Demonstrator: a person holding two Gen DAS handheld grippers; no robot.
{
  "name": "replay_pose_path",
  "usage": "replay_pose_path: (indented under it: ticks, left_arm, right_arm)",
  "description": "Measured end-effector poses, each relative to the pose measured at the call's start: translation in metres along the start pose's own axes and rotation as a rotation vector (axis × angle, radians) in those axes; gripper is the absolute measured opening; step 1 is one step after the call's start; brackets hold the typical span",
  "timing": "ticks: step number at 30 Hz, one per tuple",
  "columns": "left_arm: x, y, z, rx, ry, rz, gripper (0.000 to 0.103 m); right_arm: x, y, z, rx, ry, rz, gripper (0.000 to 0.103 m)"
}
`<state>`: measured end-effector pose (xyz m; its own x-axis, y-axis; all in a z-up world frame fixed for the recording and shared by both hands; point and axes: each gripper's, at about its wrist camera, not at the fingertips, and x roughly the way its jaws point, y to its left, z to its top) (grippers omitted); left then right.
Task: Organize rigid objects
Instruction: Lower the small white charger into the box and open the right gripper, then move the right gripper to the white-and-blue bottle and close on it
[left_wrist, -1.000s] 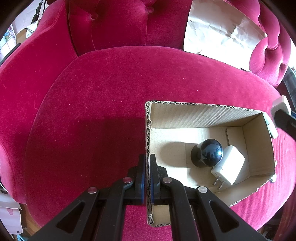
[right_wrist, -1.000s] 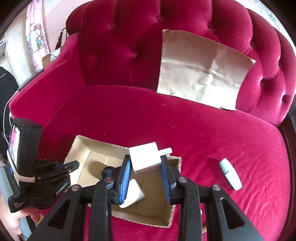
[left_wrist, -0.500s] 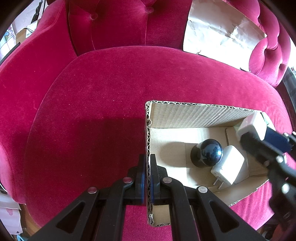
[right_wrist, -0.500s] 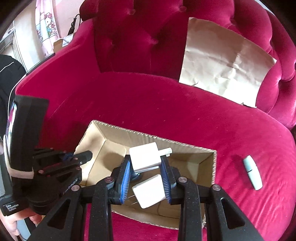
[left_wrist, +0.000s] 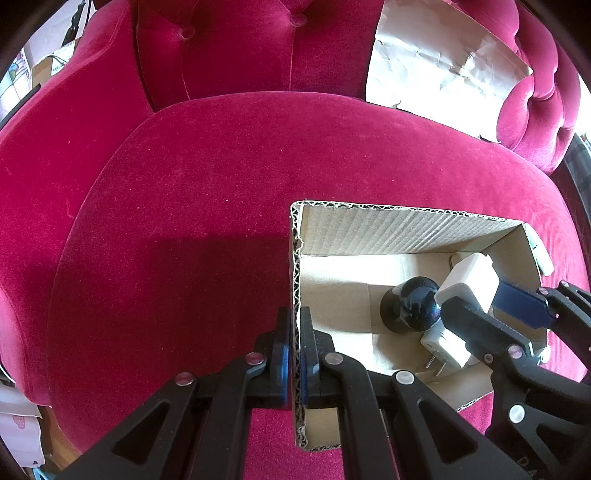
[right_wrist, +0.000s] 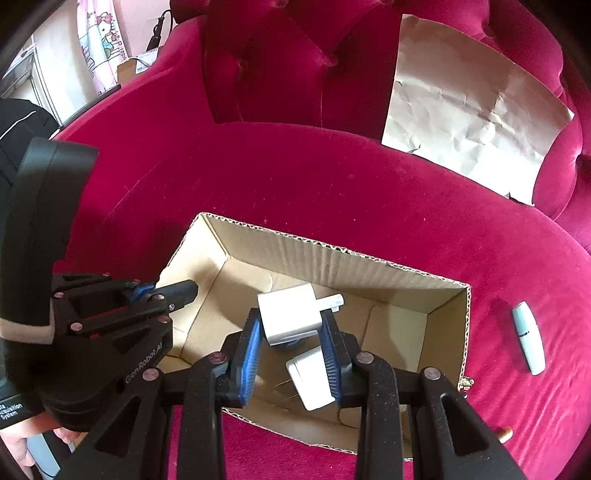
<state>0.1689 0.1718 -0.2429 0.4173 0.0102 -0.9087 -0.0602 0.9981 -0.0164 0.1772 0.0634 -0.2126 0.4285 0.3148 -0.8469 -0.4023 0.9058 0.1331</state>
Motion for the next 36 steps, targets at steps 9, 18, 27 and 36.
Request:
replay_pose_path:
  ticks: [9, 18, 27, 36]
  left_arm:
    - [0.000, 0.000, 0.000, -0.002, 0.000, -0.002, 0.004]
    - [-0.001, 0.001, -0.001, 0.000, -0.001, -0.005, 0.004]
    - [-0.001, 0.001, 0.000, 0.002, -0.001, -0.003, 0.004]
    - [-0.001, 0.001, 0.000, 0.002, -0.001, -0.001, 0.004]
  right_arm:
    - [-0.002, -0.005, 0.003, 0.008, -0.021, -0.028, 0.056]
    - [-0.004, -0.014, 0.005, 0.029, -0.040, -0.091, 0.093]
    - [-0.006, -0.020, 0.006, 0.037, -0.049, -0.118, 0.102]
    - [-0.015, -0.035, 0.008, 0.054, -0.066, -0.165, 0.103]
